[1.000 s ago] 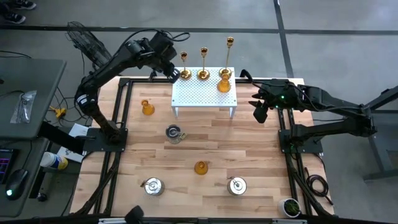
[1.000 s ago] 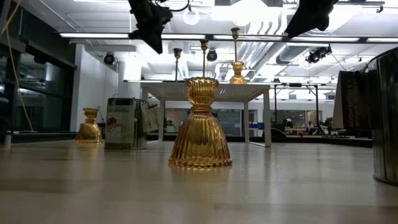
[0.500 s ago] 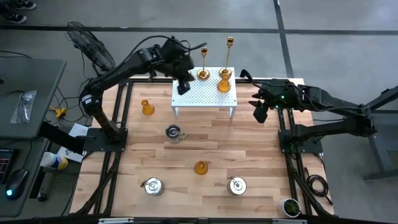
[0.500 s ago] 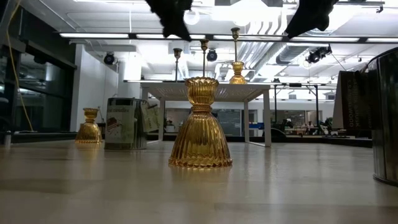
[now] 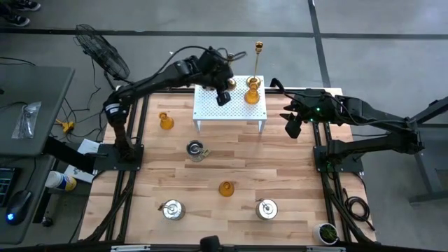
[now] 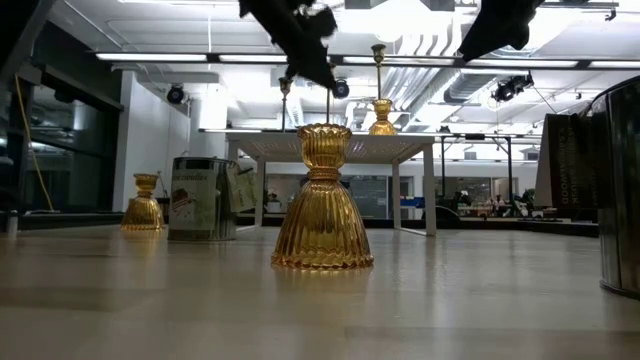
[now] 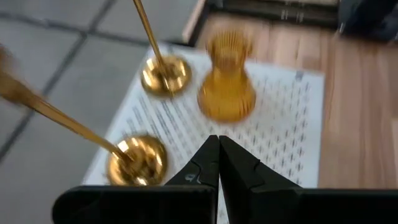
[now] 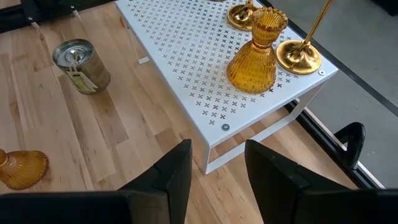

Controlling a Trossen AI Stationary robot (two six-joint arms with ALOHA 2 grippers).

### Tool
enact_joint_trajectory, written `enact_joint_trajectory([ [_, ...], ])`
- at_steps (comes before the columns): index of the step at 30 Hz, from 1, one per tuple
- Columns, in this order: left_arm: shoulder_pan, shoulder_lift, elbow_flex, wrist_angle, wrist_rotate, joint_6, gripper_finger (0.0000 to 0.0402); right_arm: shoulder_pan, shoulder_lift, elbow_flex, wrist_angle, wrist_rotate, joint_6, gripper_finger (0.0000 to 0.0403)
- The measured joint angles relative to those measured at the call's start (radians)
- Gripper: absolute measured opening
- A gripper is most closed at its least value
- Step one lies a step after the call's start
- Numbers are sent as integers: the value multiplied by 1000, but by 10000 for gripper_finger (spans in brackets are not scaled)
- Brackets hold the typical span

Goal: Pick & Place candle stick holders
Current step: Put the top brown glass candle holder on the shelf aligned with the other brown glass candle holder

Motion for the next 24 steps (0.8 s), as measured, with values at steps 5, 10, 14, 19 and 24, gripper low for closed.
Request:
enact_joint_trajectory([
  [5, -13, 58, 1, -15, 9, 23, 0, 0, 0, 0, 0, 0, 0, 140],
  [10, -35, 92, 0, -31, -43, 52, 0, 0, 0, 0, 0, 0, 0, 140],
  [14, -47, 92, 0, -39, -100, 55, 0, 0, 0, 0, 0, 0, 0, 140],
  [19, -54, 74, 0, -131, -148, 38, 0, 0, 0, 0, 0, 0, 0, 140],
  [24, -60, 40, 1, -288, -184, 19, 0, 0, 0, 0, -2, 0, -5, 140],
])
